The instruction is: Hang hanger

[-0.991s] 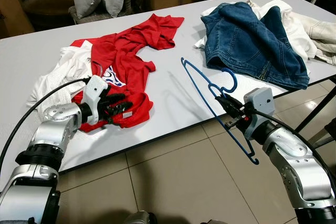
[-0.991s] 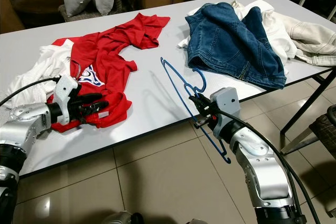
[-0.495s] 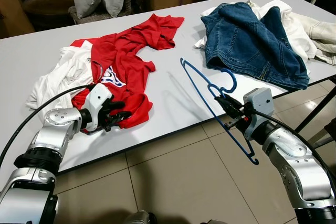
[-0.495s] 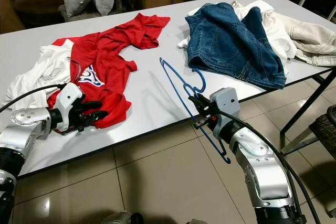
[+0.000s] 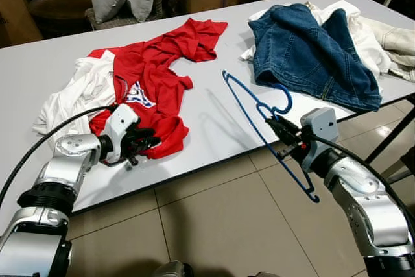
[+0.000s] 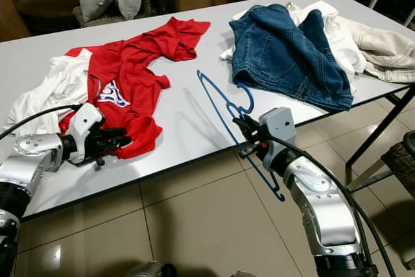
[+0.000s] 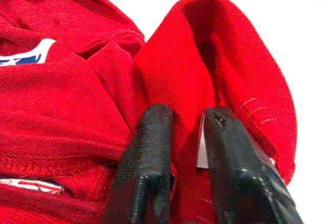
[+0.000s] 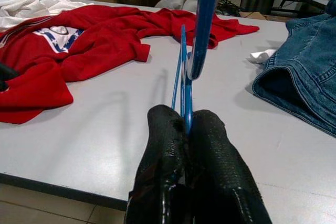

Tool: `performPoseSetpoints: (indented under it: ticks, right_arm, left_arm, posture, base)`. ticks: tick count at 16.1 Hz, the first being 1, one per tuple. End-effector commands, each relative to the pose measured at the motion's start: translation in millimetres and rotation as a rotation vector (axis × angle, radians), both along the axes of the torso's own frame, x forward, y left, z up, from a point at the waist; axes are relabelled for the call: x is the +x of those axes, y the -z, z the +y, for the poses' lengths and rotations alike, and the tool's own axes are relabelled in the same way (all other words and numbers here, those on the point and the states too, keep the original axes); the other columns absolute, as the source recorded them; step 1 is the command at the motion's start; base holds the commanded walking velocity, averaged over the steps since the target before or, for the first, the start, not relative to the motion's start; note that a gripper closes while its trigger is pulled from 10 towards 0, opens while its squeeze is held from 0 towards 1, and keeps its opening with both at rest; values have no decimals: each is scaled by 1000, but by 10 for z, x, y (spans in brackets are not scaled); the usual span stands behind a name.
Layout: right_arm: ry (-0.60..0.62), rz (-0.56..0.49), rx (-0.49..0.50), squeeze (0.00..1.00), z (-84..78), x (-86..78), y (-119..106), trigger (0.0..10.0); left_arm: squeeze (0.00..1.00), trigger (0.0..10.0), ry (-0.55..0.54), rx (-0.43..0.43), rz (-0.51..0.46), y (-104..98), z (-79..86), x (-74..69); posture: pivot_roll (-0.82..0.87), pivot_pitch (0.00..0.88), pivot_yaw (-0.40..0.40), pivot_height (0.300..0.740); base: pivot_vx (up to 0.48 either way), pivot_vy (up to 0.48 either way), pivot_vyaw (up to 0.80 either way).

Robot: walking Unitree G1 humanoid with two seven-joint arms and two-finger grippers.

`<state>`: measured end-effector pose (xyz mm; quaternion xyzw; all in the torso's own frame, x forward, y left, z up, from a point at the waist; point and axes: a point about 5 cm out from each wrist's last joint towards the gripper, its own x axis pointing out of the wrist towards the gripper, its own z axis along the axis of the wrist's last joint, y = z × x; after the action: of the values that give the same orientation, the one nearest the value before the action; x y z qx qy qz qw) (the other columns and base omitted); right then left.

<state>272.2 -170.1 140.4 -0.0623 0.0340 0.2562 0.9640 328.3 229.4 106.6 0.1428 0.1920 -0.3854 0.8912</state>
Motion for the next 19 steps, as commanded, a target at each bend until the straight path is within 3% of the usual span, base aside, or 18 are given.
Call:
performPoseSetpoints:
  ticks: [1, 13, 16, 19]
  right_arm:
    - [-25, -6, -10, 0, 36, -2, -6, 10000]
    - [-25, -4, -4, 0, 23, -16, -13, 10000]
    - [-85, 38, 98, 0, 54, -90, -51, 10000]
    - [-145, 47, 274, 0, 131, -104, -179, 10000]
  left_arm:
    - [0, 0, 3, 7, -6, -14, 25, -8]
    - [0, 0, 0, -85, -21, -37, -43, -37]
    - [0, 0, -65, -275, -176, -397, -209, 97]
    - [0, 0, -117, -366, -308, -767, -326, 214]
  posture:
    - [-91, 40, 51, 740]
    - [-95, 40, 57, 740]
    - [-100, 43, 51, 740]
    - [-100, 43, 48, 740]
  base:
    - [0, 0, 0]
    - [0, 0, 0]
    - [0, 0, 0]
    - [0, 0, 0]
